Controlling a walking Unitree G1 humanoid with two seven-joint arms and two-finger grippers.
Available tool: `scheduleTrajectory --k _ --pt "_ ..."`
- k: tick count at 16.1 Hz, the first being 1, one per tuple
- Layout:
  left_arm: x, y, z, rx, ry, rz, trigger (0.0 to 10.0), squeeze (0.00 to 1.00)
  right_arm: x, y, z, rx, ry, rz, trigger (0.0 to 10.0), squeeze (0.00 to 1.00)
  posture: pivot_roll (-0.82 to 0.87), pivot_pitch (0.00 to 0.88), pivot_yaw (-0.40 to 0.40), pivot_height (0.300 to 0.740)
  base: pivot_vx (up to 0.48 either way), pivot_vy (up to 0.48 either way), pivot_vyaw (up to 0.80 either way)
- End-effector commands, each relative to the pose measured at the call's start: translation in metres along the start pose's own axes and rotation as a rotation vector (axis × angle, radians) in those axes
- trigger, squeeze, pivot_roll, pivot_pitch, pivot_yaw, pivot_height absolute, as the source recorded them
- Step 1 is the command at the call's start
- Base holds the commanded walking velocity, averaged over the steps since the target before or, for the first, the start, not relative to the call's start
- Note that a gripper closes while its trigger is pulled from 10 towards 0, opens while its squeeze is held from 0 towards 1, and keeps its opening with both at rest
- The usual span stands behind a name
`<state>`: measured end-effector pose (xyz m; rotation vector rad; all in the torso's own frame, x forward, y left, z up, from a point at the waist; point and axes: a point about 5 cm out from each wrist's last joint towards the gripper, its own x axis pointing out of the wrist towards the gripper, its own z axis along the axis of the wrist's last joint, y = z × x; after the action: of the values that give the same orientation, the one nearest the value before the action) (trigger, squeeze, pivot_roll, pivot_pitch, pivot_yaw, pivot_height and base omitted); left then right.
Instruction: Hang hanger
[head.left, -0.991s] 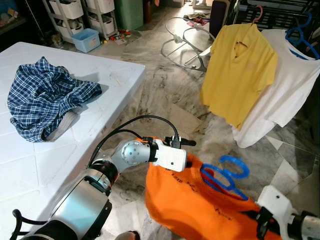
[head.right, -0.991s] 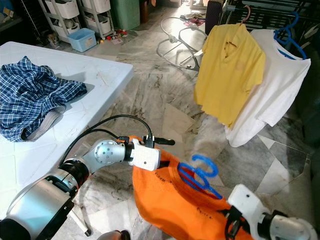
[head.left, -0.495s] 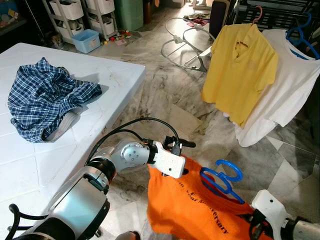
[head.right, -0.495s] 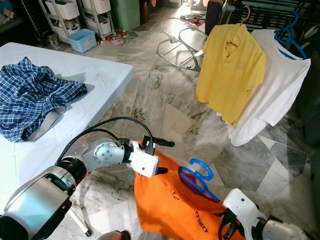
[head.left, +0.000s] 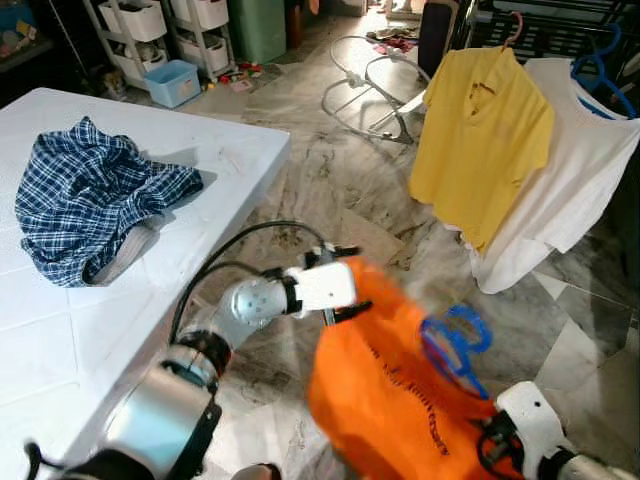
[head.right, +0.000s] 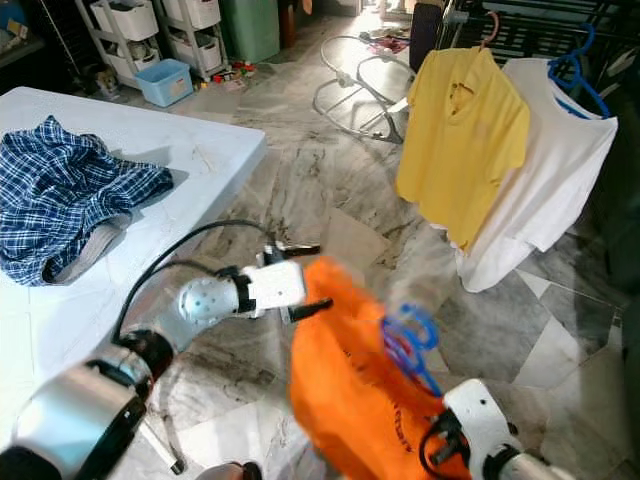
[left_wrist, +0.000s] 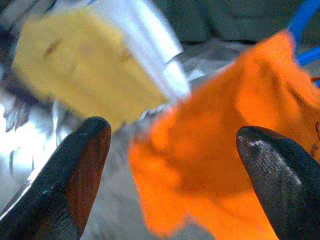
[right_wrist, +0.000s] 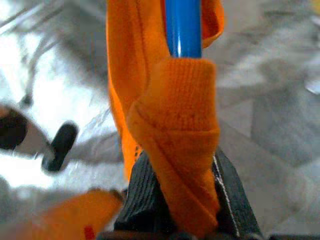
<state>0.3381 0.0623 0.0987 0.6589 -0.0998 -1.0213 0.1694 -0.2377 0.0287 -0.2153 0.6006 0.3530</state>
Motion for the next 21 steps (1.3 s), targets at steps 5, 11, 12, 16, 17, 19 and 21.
scheduleTrajectory --k 5,11,12,16,17,19,21 --pt "-0.001 -0.003 -0.026 -0.382 0.147 0.427 10.0 1.0 0.008 0.002 0.018 0.245 -0.149 -0.277 0.0 0.0 -0.09 0.041 0.014 0.74 0.0 0.0 0.0" --pt "-0.021 -0.014 -0.055 -0.537 0.309 0.683 10.0 0.0 0.013 0.008 0.019 0.422 -0.231 -0.529 0.0 0.0 -0.09 0.001 -0.003 0.74 0.0 0.0 0.0" --pt "-0.022 -0.014 -0.055 -0.539 0.31 0.695 10.0 0.0 0.012 0.008 0.019 0.425 -0.23 -0.548 0.0 0.0 -0.09 0.003 -0.001 0.74 0.0 0.0 0.0" --pt "-0.017 -0.017 -0.051 -0.556 0.277 0.669 10.0 0.0 0.012 0.022 0.018 0.464 -0.235 -0.561 0.0 0.0 -0.08 0.011 -0.007 0.74 0.0 0.0 0.0" --pt "-0.016 -0.018 -0.05 -0.565 0.274 0.659 10.0 0.0 0.014 0.025 0.017 0.465 -0.229 -0.555 0.0 0.0 -0.07 0.014 -0.009 0.74 0.0 0.0 0.0" --pt "-0.014 -0.018 -0.049 -0.574 0.27 0.65 10.0 0.0 0.017 0.03 0.018 0.475 -0.227 -0.546 0.0 0.0 -0.07 0.013 -0.012 0.74 0.0 0.0 0.0" --pt "-0.012 -0.018 -0.047 -0.587 0.266 0.647 10.0 0.0 0.019 0.031 0.021 0.464 -0.232 -0.531 0.0 0.0 -0.07 0.009 -0.012 0.74 0.0 0.0 0.0"
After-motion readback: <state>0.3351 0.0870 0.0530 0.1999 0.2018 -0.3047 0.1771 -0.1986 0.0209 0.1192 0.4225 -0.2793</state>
